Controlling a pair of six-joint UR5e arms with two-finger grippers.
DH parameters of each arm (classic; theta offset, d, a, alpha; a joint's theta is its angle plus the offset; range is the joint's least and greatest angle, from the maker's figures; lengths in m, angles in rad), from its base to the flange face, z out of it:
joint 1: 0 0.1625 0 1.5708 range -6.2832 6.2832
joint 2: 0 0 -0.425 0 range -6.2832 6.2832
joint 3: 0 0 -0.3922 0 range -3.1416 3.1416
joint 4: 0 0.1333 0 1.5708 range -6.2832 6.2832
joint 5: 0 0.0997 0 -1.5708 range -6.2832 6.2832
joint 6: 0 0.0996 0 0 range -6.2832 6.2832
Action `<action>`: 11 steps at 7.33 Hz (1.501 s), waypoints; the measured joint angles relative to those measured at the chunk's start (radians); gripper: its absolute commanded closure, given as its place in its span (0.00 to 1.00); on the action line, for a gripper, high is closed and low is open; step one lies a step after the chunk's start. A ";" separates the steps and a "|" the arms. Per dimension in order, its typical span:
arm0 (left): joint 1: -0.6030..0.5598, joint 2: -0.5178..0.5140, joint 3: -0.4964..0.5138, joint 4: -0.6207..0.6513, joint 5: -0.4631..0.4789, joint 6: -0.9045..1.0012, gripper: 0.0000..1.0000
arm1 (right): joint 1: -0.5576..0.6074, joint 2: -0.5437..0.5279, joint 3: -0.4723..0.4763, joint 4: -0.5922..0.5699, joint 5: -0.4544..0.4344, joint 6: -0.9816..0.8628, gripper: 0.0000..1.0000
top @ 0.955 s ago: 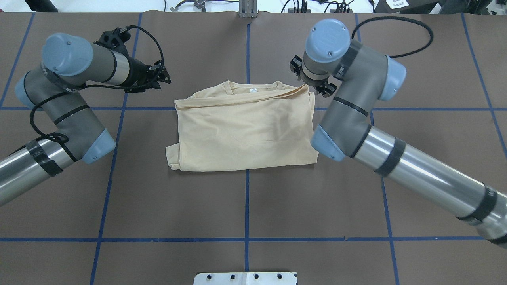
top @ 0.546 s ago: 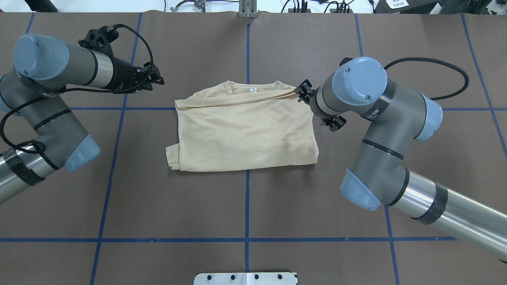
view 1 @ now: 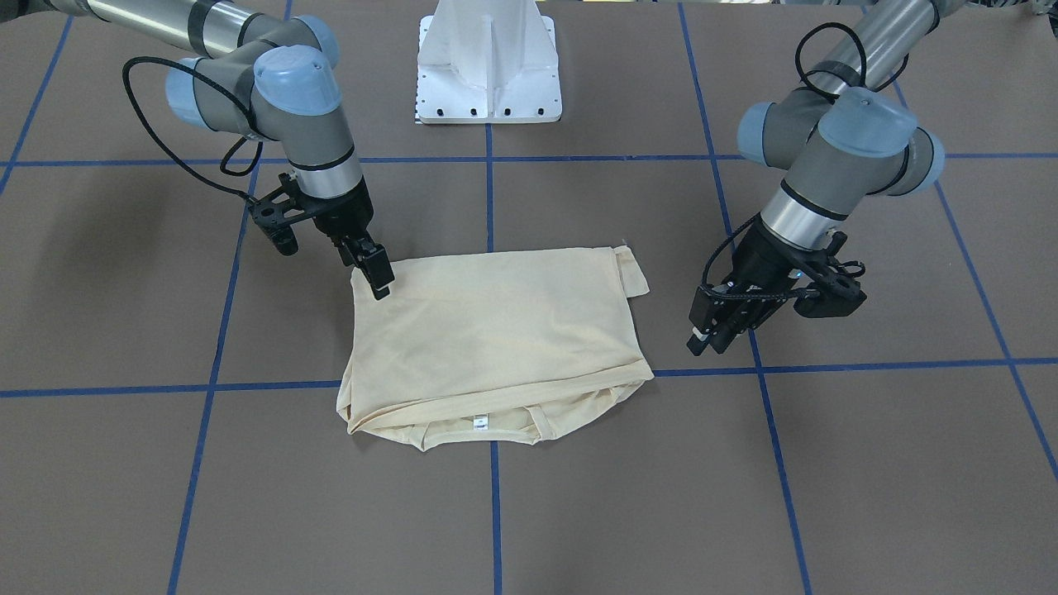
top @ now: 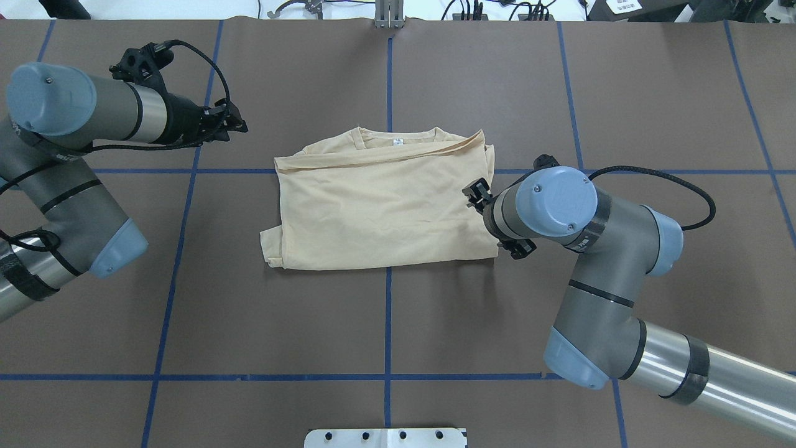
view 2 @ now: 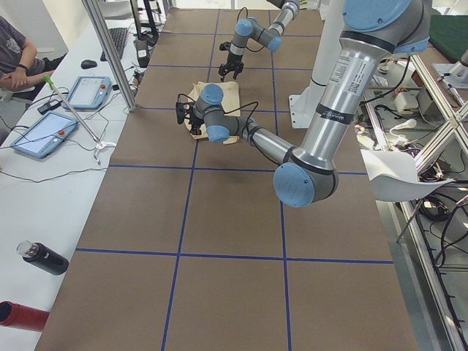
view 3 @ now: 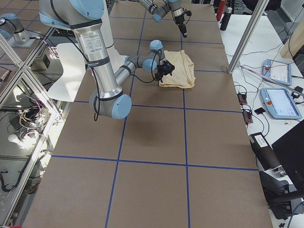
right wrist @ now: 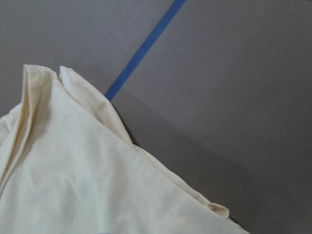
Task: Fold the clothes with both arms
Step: 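Lower the right gripper to the shirt's side edge nearest it and grasp, then drag the shirt with the right gripper toward the robot, rotating it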
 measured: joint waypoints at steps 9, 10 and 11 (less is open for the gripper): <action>0.001 0.001 -0.004 0.008 0.020 0.000 0.54 | -0.049 -0.046 0.027 0.002 -0.031 0.044 1.00; 0.001 0.001 -0.004 0.008 0.018 0.000 0.55 | -0.049 -0.061 0.066 -0.002 -0.028 0.043 1.00; 0.001 -0.001 -0.010 0.009 0.014 0.000 0.56 | -0.061 -0.104 0.141 -0.008 -0.024 0.044 1.00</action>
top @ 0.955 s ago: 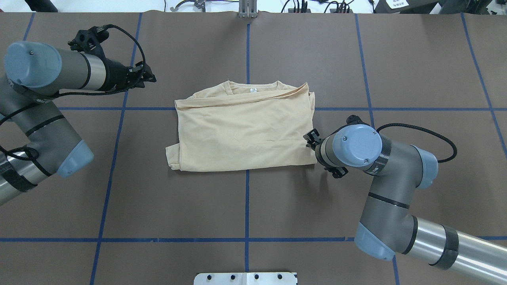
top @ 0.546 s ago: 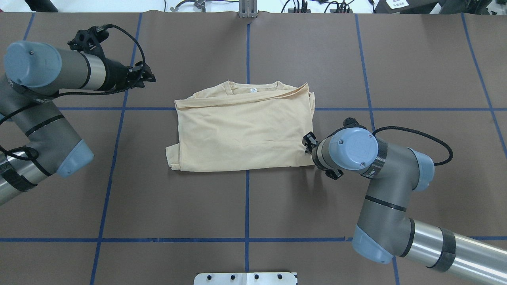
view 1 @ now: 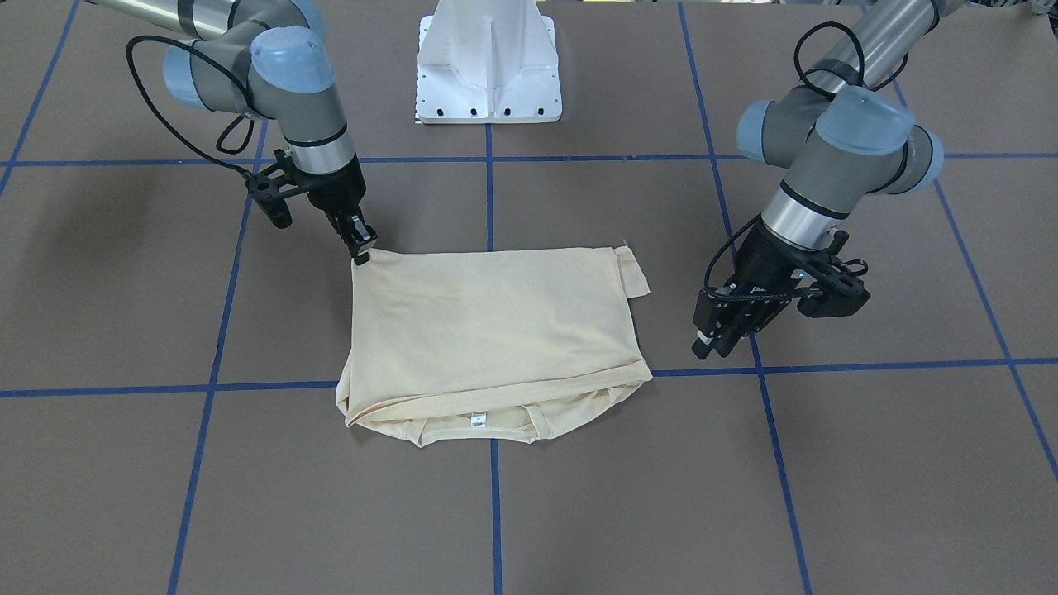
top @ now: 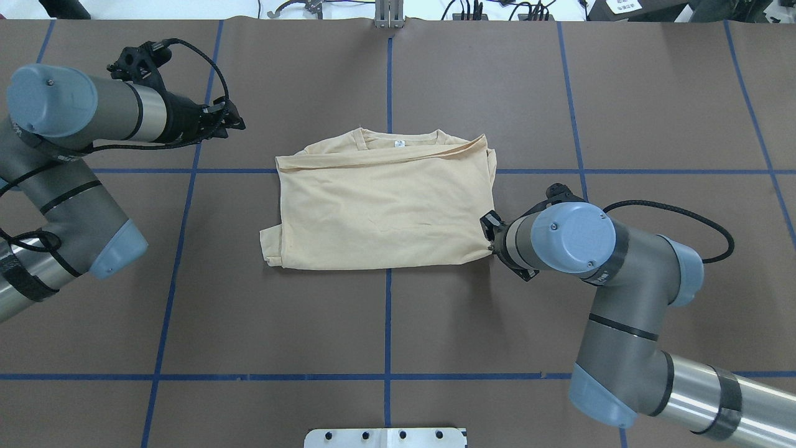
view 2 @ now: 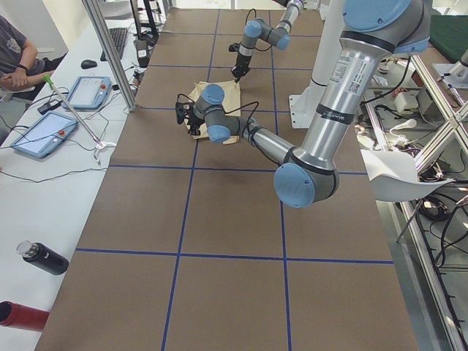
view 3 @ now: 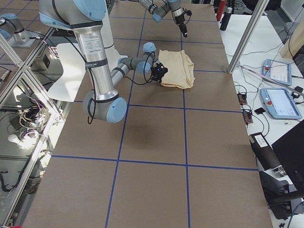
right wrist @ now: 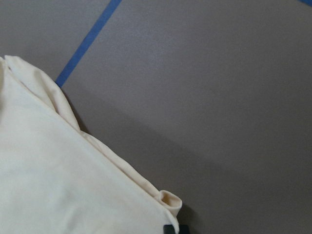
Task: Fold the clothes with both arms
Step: 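Drag the shirt with the right gripper toward the robot, rotating it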
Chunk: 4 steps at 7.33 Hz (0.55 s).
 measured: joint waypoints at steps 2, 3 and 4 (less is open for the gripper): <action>-0.002 0.002 -0.058 0.004 -0.046 -0.004 0.56 | -0.088 -0.107 0.182 -0.041 0.036 0.001 1.00; -0.003 0.003 -0.086 0.005 -0.099 -0.010 0.56 | -0.152 -0.131 0.256 -0.095 0.082 0.001 1.00; -0.003 0.003 -0.105 0.005 -0.155 -0.029 0.56 | -0.233 -0.141 0.319 -0.169 0.131 0.002 1.00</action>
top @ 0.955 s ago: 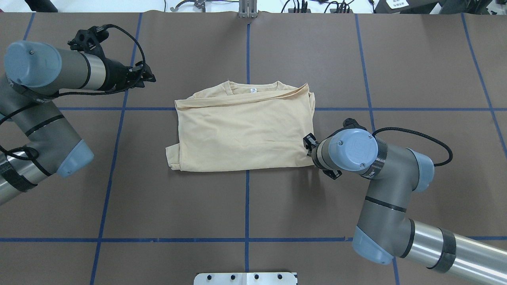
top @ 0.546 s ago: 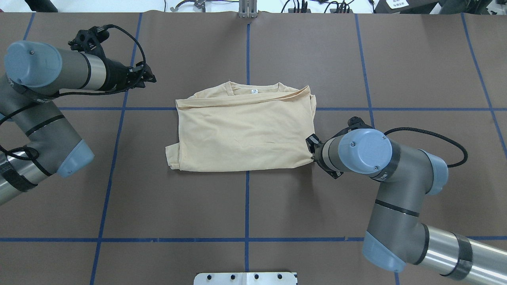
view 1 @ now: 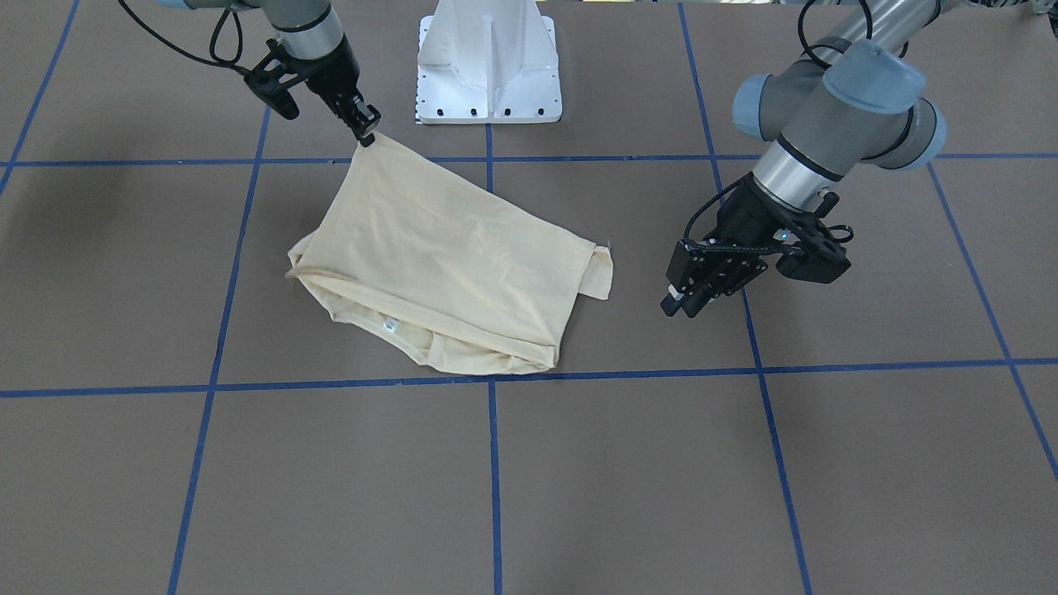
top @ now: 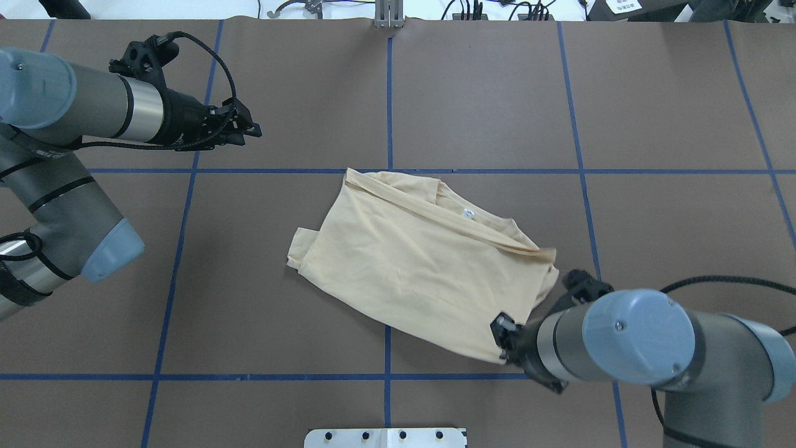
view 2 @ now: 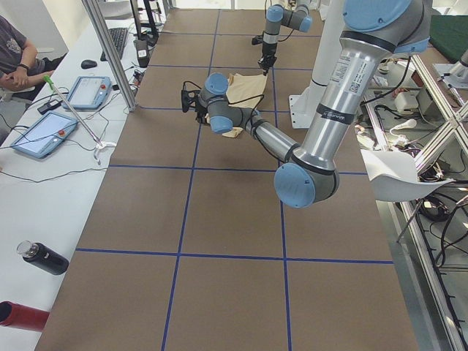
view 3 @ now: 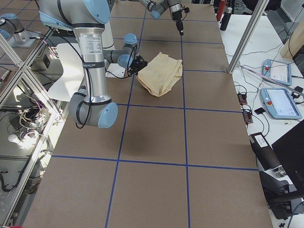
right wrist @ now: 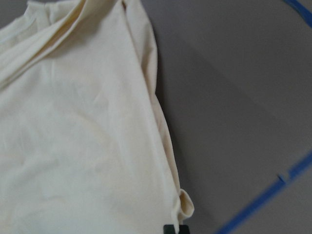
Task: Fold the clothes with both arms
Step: 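Drag the shirt with the right gripper toward the robot, rotating it, then grasp the shirt edge nearest the left gripper while the right gripper releases and rises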
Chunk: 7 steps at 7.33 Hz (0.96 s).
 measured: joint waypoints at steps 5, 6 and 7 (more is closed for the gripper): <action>0.052 0.024 -0.081 0.004 -0.137 -0.200 0.50 | -0.171 -0.032 0.094 -0.131 0.053 0.000 0.00; 0.099 0.046 -0.103 0.006 -0.125 -0.257 0.50 | -0.080 -0.019 0.108 -0.131 0.076 -0.005 0.00; 0.164 0.067 -0.123 0.010 -0.082 -0.320 0.50 | 0.037 0.019 0.096 -0.130 0.118 -0.021 0.00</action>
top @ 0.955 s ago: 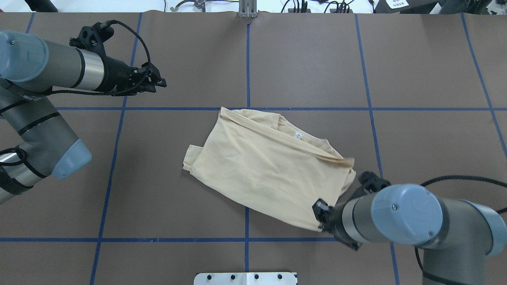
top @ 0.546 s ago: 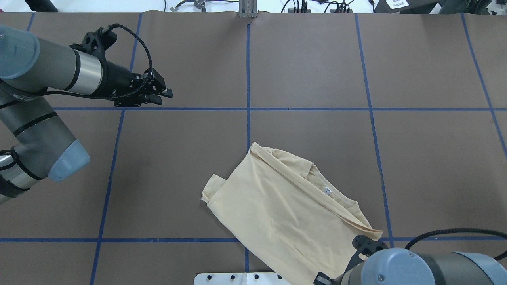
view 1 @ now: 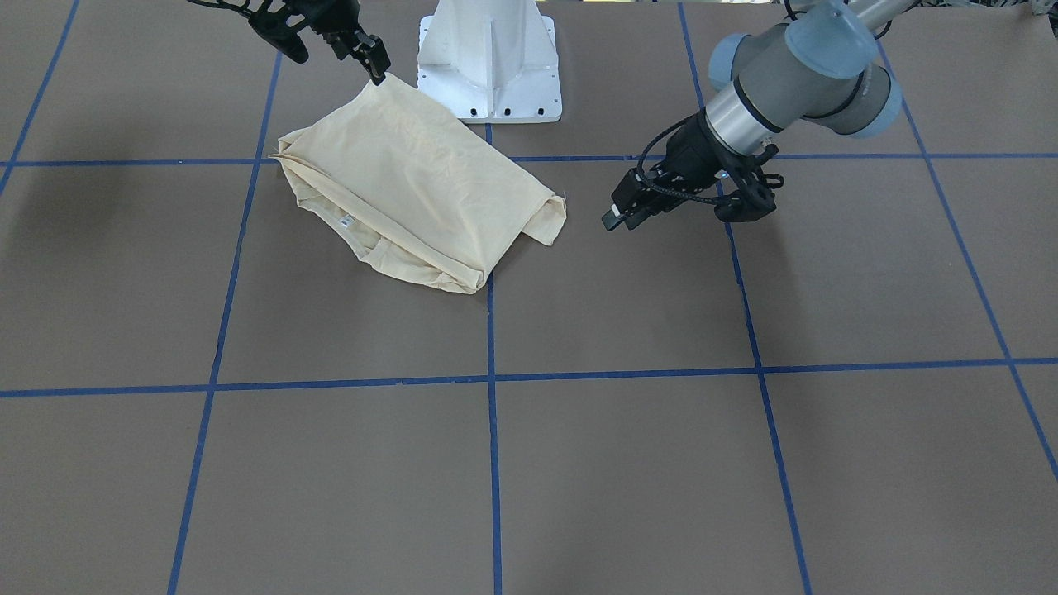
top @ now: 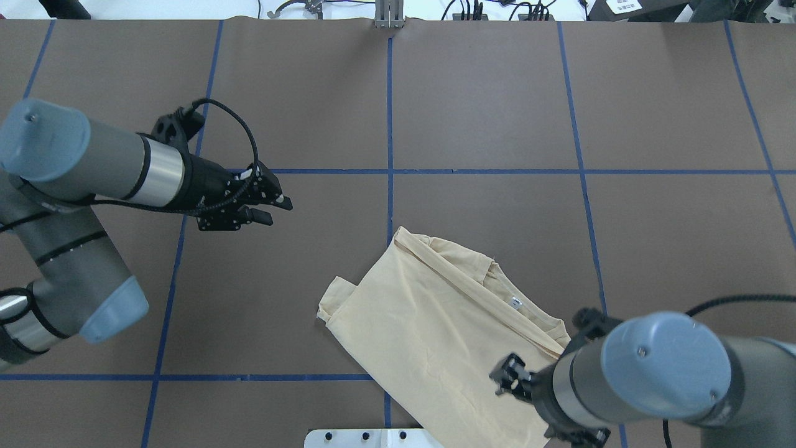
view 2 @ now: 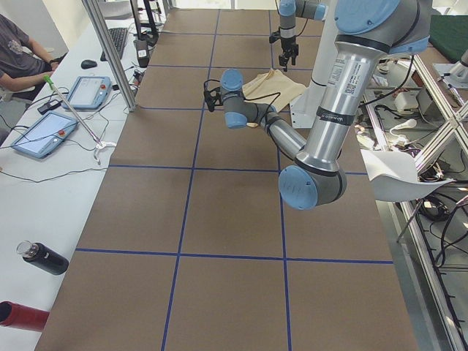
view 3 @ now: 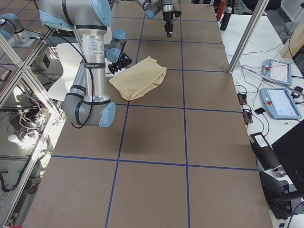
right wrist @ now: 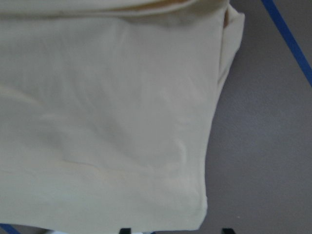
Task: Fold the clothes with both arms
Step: 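Grasp the shirt edge nearest the left gripper while the right gripper releases and rises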
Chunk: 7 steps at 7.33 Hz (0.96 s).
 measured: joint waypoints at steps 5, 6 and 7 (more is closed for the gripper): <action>0.318 -0.062 -0.007 0.258 0.298 -0.142 0.46 | 0.455 0.175 -0.240 0.007 0.175 -0.314 0.00; 0.333 -0.063 -0.005 0.277 0.308 -0.142 0.45 | 0.465 0.190 -0.273 0.007 0.173 -0.335 0.00; 0.342 -0.065 -0.001 0.285 0.312 -0.143 0.45 | 0.467 0.198 -0.296 0.007 0.171 -0.344 0.00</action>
